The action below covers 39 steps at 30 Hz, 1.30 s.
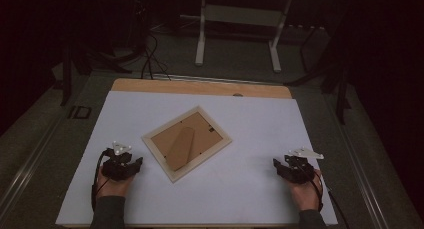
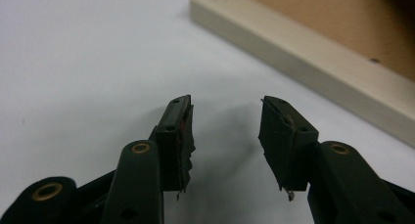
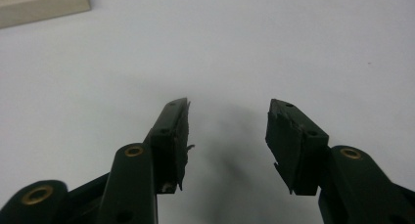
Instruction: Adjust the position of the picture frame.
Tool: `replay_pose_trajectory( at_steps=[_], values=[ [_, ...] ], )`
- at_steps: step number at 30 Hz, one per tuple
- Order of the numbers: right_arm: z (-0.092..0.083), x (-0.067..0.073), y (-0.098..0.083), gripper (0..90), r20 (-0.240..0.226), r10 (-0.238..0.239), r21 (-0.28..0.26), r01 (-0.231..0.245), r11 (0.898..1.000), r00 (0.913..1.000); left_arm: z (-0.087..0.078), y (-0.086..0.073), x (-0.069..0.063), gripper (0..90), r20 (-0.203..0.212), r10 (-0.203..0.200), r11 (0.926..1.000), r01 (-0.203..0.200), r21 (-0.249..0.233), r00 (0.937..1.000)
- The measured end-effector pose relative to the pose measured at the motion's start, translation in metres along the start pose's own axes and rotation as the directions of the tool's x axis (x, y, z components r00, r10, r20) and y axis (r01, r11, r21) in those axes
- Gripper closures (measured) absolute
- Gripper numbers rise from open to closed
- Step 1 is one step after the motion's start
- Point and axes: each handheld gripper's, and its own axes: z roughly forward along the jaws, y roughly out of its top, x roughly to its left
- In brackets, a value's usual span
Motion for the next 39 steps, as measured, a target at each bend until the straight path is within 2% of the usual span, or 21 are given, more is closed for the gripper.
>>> replay_pose_trajectory(
  at_steps=[3,6,10,11,15,18,22,24,27,32,36,39],
  values=[
    [0.000,0.001,0.001,49.0,-0.019,0.000,0.000,0.000,1.000,0.9998,-0.009,0.002,-0.004,55.5,0.001,0.018,0.9995,-0.018,-0.027,0.9998],
    [-0.001,0.002,0.002,50.4,-0.035,0.010,-0.001,-0.010,1.000,0.9993,-0.014,0.003,-0.007,55.4,0.021,0.033,0.9976,-0.032,-0.062,0.9992],
    [-0.002,0.006,0.002,49.9,-0.044,-0.002,-0.018,0.001,1.000,0.9990,-0.012,0.003,-0.007,55.3,0.028,0.037,0.9973,-0.035,-0.065,0.9989],
    [-0.002,0.006,0.003,49.6,-0.047,-0.002,-0.023,0.001,1.000,0.9989,-0.010,0.004,-0.007,54.9,0.044,0.037,0.9973,-0.034,-0.065,0.9984],
    [-0.001,0.008,0.003,49.5,-0.048,-0.001,-0.022,-0.001,1.000,0.9989,-0.009,0.006,-0.008,54.9,0.042,0.039,0.9981,-0.037,-0.049,0.9983],
    [0.003,0.012,0.001,51.2,-0.052,-0.010,-0.012,0.009,1.000,0.9986,-0.007,0.007,-0.006,56.0,0.058,0.071,0.9966,-0.068,-0.046,0.9958],
    [0.003,0.017,0.002,52.2,-0.059,-0.023,-0.018,0.022,1.000,0.9980,-0.003,0.007,-0.007,57.8,0.039,0.111,0.9931,-0.109,-0.042,0.9931],
    [0.003,0.019,0.003,52.5,-0.061,-0.025,-0.022,0.024,0.999,0.9978,0.000,0.007,-0.006,58.0,0.046,0.119,0.9921,-0.117,-0.044,0.9918],
    [0.004,0.021,0.004,53.1,-0.068,-0.032,-0.023,0.031,0.999,0.9972,0.002,0.007,-0.005,58.4,0.039,0.153,0.9873,-0.151,-0.051,0.9875],
    [0.005,0.024,0.008,57.3,-0.080,-0.042,-0.023,0.040,0.999,0.9959,0.006,0.007,0.000,56.2,0.064,0.138,0.9890,-0.134,-0.062,0.9884],
    [0.005,0.029,0.014,60.0,-0.092,-0.049,-0.032,0.046,0.998,0.9945,0.004,0.008,0.001,53.5,0.080,0.153,0.9834,-0.144,-0.111,0.9850],
    [0.007,0.035,0.020,60.8,-0.115,-0.049,-0.041,0.045,0.998,0.9921,0.008,0.010,0.004,53.5,0.095,0.129,0.9884,-0.121,-0.092,0.9871]
  ],
)
